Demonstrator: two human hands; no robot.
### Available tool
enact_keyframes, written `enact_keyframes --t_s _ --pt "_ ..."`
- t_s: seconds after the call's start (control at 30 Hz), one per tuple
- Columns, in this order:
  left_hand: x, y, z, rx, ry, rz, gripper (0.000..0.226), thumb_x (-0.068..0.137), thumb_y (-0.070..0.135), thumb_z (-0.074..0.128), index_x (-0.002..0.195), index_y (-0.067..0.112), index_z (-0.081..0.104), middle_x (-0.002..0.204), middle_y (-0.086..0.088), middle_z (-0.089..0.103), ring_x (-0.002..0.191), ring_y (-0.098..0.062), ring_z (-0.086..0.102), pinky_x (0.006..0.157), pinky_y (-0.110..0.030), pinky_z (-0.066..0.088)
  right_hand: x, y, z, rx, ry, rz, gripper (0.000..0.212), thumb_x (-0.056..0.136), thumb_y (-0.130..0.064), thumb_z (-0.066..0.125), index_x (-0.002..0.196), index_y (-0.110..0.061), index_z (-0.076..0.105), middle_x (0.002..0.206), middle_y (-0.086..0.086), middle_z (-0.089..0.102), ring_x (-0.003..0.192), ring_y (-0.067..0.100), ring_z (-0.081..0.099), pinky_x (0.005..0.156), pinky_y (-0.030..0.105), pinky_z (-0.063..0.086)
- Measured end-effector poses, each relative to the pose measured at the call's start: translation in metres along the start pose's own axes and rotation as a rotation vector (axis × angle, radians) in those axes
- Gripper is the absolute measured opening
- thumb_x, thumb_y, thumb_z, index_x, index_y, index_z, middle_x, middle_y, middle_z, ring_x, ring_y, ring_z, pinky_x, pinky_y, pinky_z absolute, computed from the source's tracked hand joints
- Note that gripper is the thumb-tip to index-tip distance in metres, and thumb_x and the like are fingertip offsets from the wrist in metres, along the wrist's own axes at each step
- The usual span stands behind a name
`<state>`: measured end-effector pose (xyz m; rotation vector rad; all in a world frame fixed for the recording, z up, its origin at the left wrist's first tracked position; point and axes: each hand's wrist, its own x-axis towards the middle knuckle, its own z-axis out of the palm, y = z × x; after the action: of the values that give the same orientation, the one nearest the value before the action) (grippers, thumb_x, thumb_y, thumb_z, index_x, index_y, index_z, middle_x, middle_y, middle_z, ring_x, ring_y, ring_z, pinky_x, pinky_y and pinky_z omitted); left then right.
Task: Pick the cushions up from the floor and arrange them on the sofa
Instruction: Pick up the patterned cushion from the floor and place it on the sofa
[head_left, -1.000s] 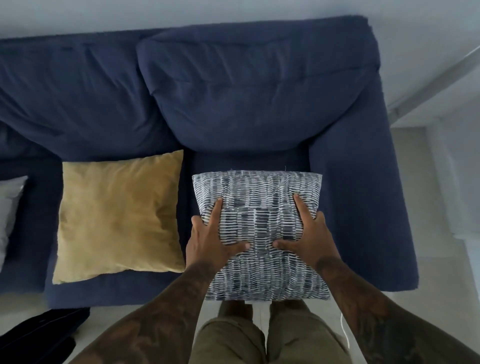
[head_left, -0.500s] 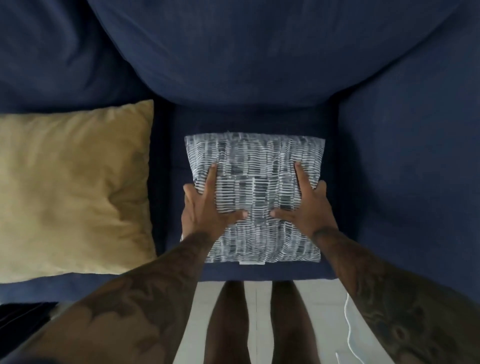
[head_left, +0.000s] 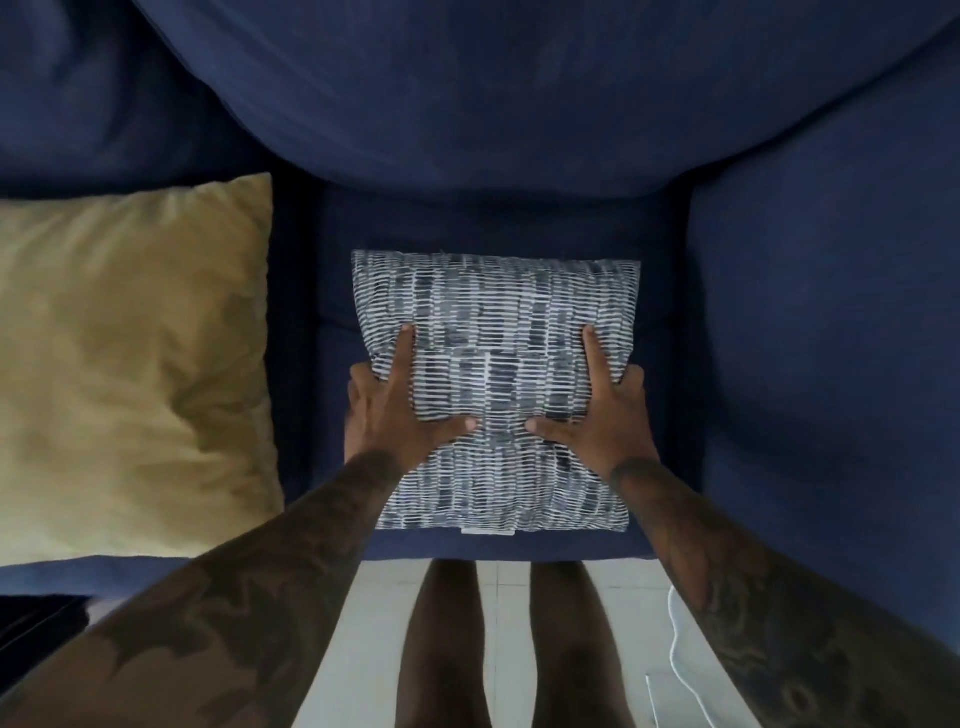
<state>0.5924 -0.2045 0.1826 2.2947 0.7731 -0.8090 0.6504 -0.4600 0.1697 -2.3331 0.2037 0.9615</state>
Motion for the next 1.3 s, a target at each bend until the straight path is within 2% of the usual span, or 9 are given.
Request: enact_keyframes --t_s 0.13,0.4,0.57,0.7,0.83,0.97,1.13,1.2,1.3 --pt "-0.004 0.007 -0.008 -0.028 -0.010 -0.029 0.133 0.059 0.090 0.075 0.156 0.065 -0.012 0.156 -0.009 0.022 0.139 -0.042 0.039 0.105 -0.060 0.047 0.000 -0.002 -0.012 0.062 -0.022 0.007 0.118 0.064 -0.092 0.072 0.152 -0.076 -0.003 0.154 0.004 0.024 0.139 0.036 0.044 0.114 0.059 0.047" --pt "0.004 0.021 -0.015 -0.151 0.071 -0.117 0.099 0.077 0.089 0.058 0.159 0.061 0.009 0.164 -0.015 0.022 0.151 -0.038 0.022 0.114 -0.059 0.035 0.019 -0.021 -0.028 0.142 0.070 0.075 0.099 0.083 -0.088 0.056 0.160 -0.064 -0.001 0.172 0.010 0.007 0.156 0.040 0.027 0.120 0.061 0.039" --pt "0.025 0.040 -0.014 -0.200 0.111 -0.174 0.107 0.076 0.086 0.065 0.161 0.058 0.007 0.170 -0.019 0.010 0.154 -0.040 0.013 0.118 -0.064 0.028 0.048 -0.035 -0.031 0.046 -0.010 0.172 0.107 0.084 -0.086 0.059 0.164 -0.057 -0.008 0.164 0.026 0.028 0.146 0.047 0.042 0.118 0.061 0.041" --pt "0.048 0.053 -0.018 -0.226 0.133 -0.221 0.114 0.070 0.086 0.071 0.160 0.060 0.006 0.172 -0.021 0.003 0.153 -0.047 0.017 0.120 -0.062 0.028 0.066 -0.038 -0.034 -0.008 -0.105 0.248 0.115 0.082 -0.086 0.062 0.164 -0.055 -0.012 0.161 0.028 0.040 0.140 0.045 0.052 0.117 0.055 0.044" --pt "0.065 0.054 -0.027 -0.293 -0.056 -0.204 0.129 0.064 0.082 0.080 0.159 0.061 -0.005 0.164 -0.025 0.026 0.148 -0.045 0.035 0.116 -0.047 0.036 0.078 -0.041 -0.041 0.030 -0.211 0.276 0.127 0.076 -0.086 0.069 0.164 -0.054 -0.017 0.171 0.024 0.029 0.153 0.043 0.041 0.122 0.048 0.041" --pt "0.066 0.049 -0.036 -0.303 -0.120 -0.162 0.139 0.051 0.082 0.087 0.155 0.066 -0.004 0.155 -0.020 0.026 0.143 -0.042 0.039 0.111 -0.038 0.037 0.074 -0.043 -0.043 0.074 -0.233 0.241 0.141 0.065 -0.083 0.082 0.163 -0.055 -0.015 0.176 0.023 0.014 0.156 0.043 0.034 0.120 0.043 0.040" --pt "0.045 0.045 -0.042 -0.327 -0.067 -0.065 0.145 0.041 0.081 0.091 0.155 0.068 0.003 0.138 0.000 0.023 0.135 -0.035 0.046 0.108 -0.035 0.040 0.053 -0.042 -0.044 0.147 -0.166 0.151 0.145 0.062 -0.074 0.091 0.162 -0.059 -0.012 0.174 0.024 0.009 0.154 0.045 0.035 0.117 0.041 0.038" --pt "0.032 0.044 -0.044 -0.365 0.010 -0.005 0.141 0.041 0.080 0.092 0.151 0.075 0.005 0.130 0.006 0.023 0.121 -0.026 0.048 0.100 -0.031 0.043 0.042 -0.043 -0.046 0.177 -0.108 0.095 0.143 0.062 -0.072 0.092 0.161 -0.062 -0.010 0.173 0.023 0.010 0.153 0.045 0.036 0.115 0.042 0.039" --pt "0.017 0.049 -0.050 -0.410 0.160 0.093 0.138 0.043 0.081 0.092 0.150 0.078 0.003 0.131 0.012 0.022 0.119 -0.018 0.043 0.092 -0.033 0.044 0.029 -0.054 -0.056 0.231 0.012 -0.005 0.142 0.057 -0.074 0.093 0.157 -0.070 -0.008 0.174 0.025 0.008 0.157 0.044 0.029 0.115 0.045 0.038"
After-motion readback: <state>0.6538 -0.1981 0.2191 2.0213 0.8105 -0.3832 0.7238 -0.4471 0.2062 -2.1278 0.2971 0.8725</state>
